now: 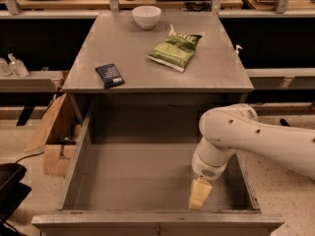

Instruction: Open top drawer

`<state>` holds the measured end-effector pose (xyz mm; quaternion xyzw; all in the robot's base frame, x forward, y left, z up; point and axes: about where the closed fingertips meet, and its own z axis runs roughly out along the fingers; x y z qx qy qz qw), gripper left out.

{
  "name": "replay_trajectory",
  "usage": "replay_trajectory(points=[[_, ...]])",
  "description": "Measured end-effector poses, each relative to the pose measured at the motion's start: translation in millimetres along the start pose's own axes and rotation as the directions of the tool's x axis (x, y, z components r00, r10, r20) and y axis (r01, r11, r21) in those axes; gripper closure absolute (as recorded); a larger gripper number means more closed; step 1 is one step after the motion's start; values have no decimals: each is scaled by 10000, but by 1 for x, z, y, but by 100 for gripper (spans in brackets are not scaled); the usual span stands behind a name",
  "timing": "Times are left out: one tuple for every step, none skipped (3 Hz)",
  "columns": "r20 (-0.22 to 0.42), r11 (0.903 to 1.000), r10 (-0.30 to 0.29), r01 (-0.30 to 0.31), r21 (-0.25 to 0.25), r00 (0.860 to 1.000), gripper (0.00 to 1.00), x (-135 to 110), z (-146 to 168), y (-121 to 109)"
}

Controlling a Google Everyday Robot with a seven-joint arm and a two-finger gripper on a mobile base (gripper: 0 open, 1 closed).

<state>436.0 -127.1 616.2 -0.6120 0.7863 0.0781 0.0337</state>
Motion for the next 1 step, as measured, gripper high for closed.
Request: replay_trajectory(points=[[0,10000,0,0,0,10000,0,0,0,0]])
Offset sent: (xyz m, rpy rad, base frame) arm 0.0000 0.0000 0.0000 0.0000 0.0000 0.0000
